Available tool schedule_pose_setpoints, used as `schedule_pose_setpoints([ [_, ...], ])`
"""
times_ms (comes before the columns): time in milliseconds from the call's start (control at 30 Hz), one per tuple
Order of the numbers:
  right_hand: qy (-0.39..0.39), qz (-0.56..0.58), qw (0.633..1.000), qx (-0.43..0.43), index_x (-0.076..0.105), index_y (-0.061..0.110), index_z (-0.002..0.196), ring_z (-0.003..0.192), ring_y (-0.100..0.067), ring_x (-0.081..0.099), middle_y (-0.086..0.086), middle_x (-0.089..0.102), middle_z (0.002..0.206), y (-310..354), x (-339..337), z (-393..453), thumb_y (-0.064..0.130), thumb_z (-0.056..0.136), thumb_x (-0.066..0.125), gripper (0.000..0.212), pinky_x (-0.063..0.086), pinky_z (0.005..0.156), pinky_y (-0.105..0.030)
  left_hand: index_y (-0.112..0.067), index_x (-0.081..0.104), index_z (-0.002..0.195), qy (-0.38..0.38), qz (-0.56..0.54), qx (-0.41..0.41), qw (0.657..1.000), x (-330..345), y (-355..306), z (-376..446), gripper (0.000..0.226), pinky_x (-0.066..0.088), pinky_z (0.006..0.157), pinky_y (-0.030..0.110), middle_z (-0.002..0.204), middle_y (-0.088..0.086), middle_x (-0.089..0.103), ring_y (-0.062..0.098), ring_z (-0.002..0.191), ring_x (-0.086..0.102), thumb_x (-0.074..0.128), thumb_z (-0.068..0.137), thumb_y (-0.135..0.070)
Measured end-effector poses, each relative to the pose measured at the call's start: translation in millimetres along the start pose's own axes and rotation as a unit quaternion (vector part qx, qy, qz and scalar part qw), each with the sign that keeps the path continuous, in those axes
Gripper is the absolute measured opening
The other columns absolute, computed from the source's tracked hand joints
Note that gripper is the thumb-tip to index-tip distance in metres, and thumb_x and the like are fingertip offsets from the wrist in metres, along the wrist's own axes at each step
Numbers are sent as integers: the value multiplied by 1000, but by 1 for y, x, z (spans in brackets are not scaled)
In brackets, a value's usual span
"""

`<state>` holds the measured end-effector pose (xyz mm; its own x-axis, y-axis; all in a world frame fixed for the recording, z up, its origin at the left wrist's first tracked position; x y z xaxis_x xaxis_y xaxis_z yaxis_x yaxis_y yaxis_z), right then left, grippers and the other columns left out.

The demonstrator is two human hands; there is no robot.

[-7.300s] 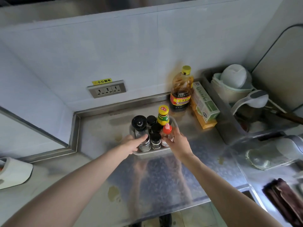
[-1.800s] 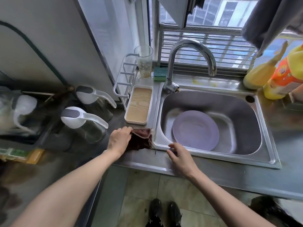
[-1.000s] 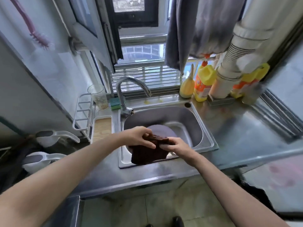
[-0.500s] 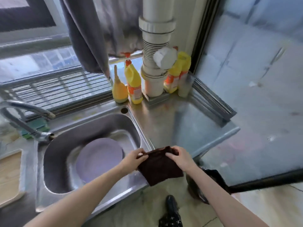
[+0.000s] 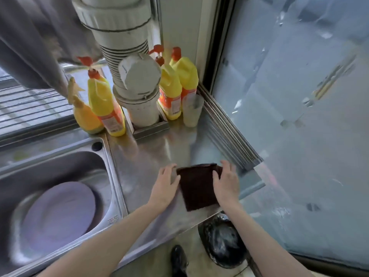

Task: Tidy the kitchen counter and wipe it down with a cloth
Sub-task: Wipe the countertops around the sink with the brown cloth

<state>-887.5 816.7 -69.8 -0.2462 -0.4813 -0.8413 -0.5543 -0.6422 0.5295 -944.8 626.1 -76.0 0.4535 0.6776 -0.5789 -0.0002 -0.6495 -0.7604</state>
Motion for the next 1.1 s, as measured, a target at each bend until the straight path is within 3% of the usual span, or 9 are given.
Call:
schedule_pose_setpoints([
  [100,-30,-105,990,-84,48,5,131,125,-40,44,-22,46,136,10,13,6,28,91,53,46,37,103,-50,-21,28,142,-6,183,26,983,0,12,12,52,31,109,40,146,3,29,26,128,40,46,94,-30],
  [200,124,-164,974,-98,30,27,145,139,-44,22,-17,23,154,6,59,-19,61,90,26,65,20,109,-60,-24,7,148,52,308,3,950,4,41,17,78,10,117,43,158,3,-1,26,145,5,49,88,-50],
  [300,175,-195,958,-118,25,37,145,140,-43,20,-11,22,155,-11,81,-25,74,85,14,71,19,106,-65,-27,-22,141,127,377,2,917,13,54,23,106,-5,116,42,151,-1,-26,18,139,-23,35,70,-80],
  [400,161,-203,960,-107,8,38,148,144,-39,-1,-7,1,159,-28,71,20,76,81,11,77,1,110,-62,-25,-27,138,168,412,15,896,17,50,34,121,-6,116,41,149,0,-31,22,143,-20,15,47,-92],
  [500,162,-214,962,-48,-5,36,148,143,-37,-13,-6,-16,157,-30,60,67,72,85,16,76,-6,110,-60,-22,-20,145,195,429,12,882,19,46,42,115,-4,117,42,154,4,-25,24,144,-17,41,67,-81],
  [733,147,-186,961,-142,32,35,143,140,-38,17,-8,26,154,-30,73,-44,68,83,37,69,11,109,-61,-23,-25,141,190,434,15,881,18,48,41,124,-1,117,44,152,3,-28,25,144,-16,29,52,-91],
  [900,133,-224,954,-145,25,39,144,140,-36,11,-5,22,156,-48,65,-31,73,83,30,71,13,110,-61,-23,-20,144,197,418,26,887,18,49,42,142,-1,117,46,155,4,-23,24,144,-16,2,27,-100],
  [1000,152,-197,966,-76,1,38,148,142,-37,-12,-5,-12,158,-39,61,18,71,86,22,73,-3,110,-61,-23,-20,145,185,421,29,887,19,50,41,127,-3,117,45,155,4,-23,23,144,-16,16,46,-96],
  [1100,144,-187,971,-32,-5,32,148,141,-41,-16,-8,-16,157,-20,69,28,64,90,22,72,-5,109,-63,-23,-18,145,179,421,38,888,18,48,41,113,-5,117,43,155,3,-23,22,145,-16,39,68,-81],
])
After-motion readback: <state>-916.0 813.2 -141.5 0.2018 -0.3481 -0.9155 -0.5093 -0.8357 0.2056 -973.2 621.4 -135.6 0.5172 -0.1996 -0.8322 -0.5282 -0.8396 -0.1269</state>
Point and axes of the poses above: each hand's wrist, its own z-axis towards the middle knuckle, its own x-axis out of the palm, y = z × x, the point moved 5 cm from there along z, towards the middle knuckle
